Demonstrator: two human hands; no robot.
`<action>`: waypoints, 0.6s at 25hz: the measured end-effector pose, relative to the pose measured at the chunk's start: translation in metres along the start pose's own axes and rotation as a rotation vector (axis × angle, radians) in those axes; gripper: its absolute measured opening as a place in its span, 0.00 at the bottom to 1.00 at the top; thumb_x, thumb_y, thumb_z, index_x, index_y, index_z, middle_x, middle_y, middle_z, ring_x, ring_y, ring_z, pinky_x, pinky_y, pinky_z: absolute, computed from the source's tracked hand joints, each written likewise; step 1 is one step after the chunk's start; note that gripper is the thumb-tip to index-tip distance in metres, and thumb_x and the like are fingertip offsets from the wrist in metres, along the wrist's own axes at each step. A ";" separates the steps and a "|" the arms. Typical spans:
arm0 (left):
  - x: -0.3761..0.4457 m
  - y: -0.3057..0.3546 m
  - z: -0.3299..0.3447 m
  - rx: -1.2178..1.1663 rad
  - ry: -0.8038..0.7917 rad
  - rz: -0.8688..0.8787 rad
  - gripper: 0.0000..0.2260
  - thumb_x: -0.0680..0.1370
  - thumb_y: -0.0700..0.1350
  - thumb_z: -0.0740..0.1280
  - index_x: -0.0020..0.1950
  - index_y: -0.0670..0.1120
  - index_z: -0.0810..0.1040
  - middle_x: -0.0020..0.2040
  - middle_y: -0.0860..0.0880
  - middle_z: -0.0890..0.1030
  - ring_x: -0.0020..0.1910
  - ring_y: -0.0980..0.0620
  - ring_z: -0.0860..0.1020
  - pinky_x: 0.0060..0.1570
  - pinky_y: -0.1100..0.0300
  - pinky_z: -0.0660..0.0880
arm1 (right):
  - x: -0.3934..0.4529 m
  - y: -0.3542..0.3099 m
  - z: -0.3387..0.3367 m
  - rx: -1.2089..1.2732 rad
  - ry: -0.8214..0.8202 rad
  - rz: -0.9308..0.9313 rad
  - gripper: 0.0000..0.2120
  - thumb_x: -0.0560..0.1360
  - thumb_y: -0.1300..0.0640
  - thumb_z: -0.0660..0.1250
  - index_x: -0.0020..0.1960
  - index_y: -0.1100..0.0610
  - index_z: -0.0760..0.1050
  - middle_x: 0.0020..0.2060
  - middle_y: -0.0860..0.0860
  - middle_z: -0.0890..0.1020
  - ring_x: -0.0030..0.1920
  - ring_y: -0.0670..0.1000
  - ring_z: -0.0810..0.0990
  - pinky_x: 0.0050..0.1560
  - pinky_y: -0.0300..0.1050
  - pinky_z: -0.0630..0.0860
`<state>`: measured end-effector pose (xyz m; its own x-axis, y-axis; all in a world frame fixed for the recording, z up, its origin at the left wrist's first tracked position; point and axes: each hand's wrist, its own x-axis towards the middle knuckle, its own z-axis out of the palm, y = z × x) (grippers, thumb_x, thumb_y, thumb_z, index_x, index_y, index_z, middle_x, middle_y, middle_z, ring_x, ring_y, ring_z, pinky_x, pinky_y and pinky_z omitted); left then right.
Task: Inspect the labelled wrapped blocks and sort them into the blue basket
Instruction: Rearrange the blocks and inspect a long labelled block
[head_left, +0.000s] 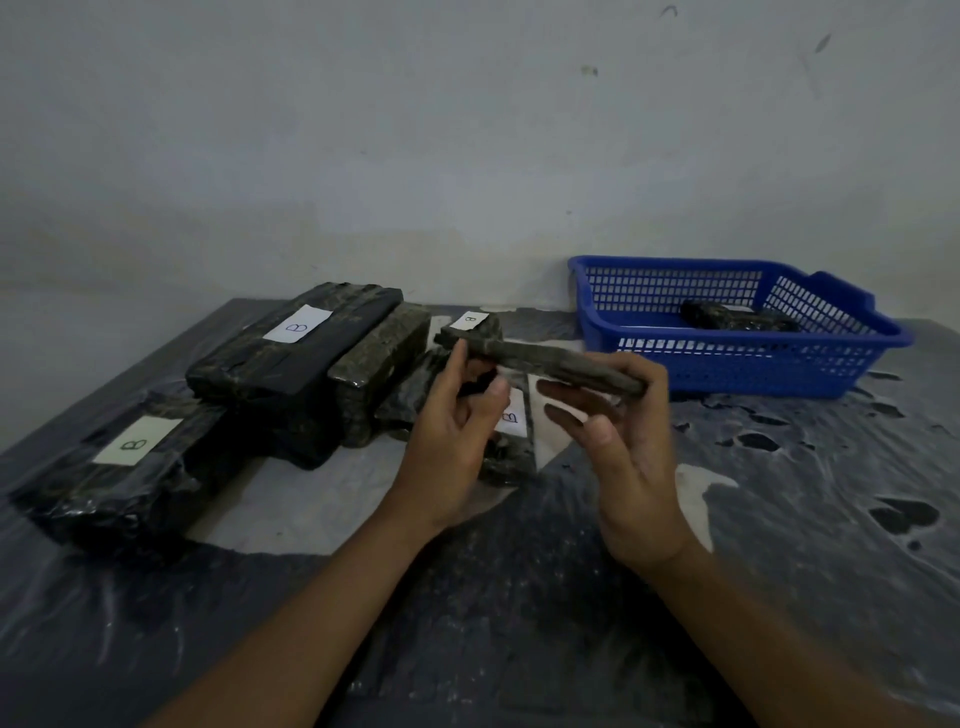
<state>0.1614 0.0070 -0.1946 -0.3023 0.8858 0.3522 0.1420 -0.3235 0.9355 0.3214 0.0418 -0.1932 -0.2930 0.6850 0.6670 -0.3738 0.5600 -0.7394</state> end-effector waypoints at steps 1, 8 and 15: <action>0.000 0.001 0.001 0.021 0.000 0.001 0.33 0.80 0.59 0.67 0.81 0.52 0.61 0.69 0.55 0.79 0.68 0.53 0.78 0.69 0.48 0.75 | -0.001 0.000 0.003 -0.042 -0.026 -0.002 0.21 0.81 0.45 0.65 0.67 0.56 0.67 0.63 0.49 0.80 0.64 0.55 0.82 0.63 0.50 0.79; -0.006 0.000 0.005 0.005 -0.100 0.064 0.26 0.81 0.60 0.63 0.78 0.56 0.66 0.73 0.47 0.75 0.70 0.51 0.75 0.62 0.62 0.74 | 0.002 0.008 -0.002 -0.197 -0.001 -0.021 0.16 0.83 0.49 0.58 0.67 0.55 0.72 0.62 0.61 0.77 0.64 0.60 0.78 0.65 0.64 0.76; -0.009 0.001 0.008 0.146 -0.071 0.210 0.21 0.79 0.62 0.64 0.67 0.51 0.75 0.62 0.43 0.77 0.59 0.48 0.79 0.61 0.48 0.77 | 0.001 0.012 -0.002 -0.209 -0.024 0.032 0.13 0.80 0.45 0.65 0.60 0.51 0.74 0.54 0.57 0.78 0.49 0.53 0.80 0.50 0.43 0.77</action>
<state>0.1713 0.0015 -0.1975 -0.1854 0.8271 0.5305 0.3305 -0.4560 0.8263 0.3179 0.0503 -0.2019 -0.3241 0.6941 0.6429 -0.1742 0.6241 -0.7616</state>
